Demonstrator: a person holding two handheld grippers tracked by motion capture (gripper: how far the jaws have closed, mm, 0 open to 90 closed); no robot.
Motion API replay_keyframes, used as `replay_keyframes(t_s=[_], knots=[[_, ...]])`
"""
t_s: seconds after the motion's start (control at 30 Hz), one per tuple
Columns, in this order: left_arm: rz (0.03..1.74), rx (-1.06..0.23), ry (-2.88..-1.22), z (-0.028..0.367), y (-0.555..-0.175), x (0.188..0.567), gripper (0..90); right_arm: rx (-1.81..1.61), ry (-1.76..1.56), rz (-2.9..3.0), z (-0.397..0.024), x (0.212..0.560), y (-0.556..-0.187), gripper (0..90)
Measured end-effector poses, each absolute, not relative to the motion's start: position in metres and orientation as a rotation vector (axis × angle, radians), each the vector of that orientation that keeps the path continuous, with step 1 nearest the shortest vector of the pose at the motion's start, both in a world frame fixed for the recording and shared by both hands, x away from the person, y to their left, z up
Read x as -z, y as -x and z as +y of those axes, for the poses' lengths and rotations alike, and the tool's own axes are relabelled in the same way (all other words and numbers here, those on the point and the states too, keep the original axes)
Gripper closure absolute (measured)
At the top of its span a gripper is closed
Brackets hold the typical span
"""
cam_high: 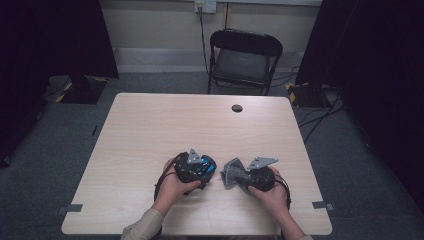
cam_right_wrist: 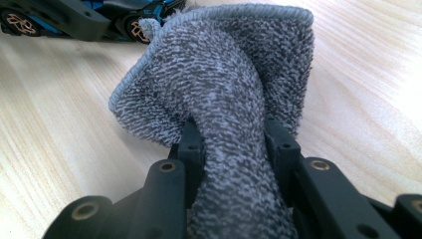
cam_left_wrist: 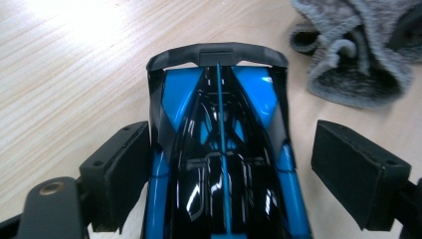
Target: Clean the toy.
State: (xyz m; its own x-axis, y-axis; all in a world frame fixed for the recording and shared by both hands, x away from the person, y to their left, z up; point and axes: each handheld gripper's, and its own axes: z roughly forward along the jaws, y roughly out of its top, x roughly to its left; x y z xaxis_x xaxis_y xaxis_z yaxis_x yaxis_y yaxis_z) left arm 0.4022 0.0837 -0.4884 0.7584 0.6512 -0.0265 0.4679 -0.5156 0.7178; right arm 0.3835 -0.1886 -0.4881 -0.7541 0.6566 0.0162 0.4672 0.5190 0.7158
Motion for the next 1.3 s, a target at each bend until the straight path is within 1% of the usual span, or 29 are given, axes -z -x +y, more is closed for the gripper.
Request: replay_keyframes(t_s=[0.23, 0.5, 0.57, 0.7, 1.3], knots=[[0.842, -0.34, -2.223, 0.079, -0.407, 0.497, 16.0, -1.072, -0.951, 2.5, -0.189, 0.489, -0.383, 67.6], [0.85, -0.34, -2.221, 0.078, -0.409, 0.497, 15.7, -1.082, -0.955, 2.496, -0.19, 0.489, -0.383, 67.6], [0.846, -0.341, -2.218, 0.077, -0.409, 0.497, 16.4, -1.083, -0.957, 2.493, -0.189, 0.49, -0.383, 67.6], [0.861, -0.339, -2.216, 0.079, -0.408, 0.495, 24.9, -1.083, -0.954, 2.49, -0.189, 0.49, -0.382, 67.5], [0.846, -0.33, -2.215, 0.092, -0.398, 0.493, 25.6, -1.087, -0.968, 2.484, -0.189, 0.49, -0.382, 67.4]])
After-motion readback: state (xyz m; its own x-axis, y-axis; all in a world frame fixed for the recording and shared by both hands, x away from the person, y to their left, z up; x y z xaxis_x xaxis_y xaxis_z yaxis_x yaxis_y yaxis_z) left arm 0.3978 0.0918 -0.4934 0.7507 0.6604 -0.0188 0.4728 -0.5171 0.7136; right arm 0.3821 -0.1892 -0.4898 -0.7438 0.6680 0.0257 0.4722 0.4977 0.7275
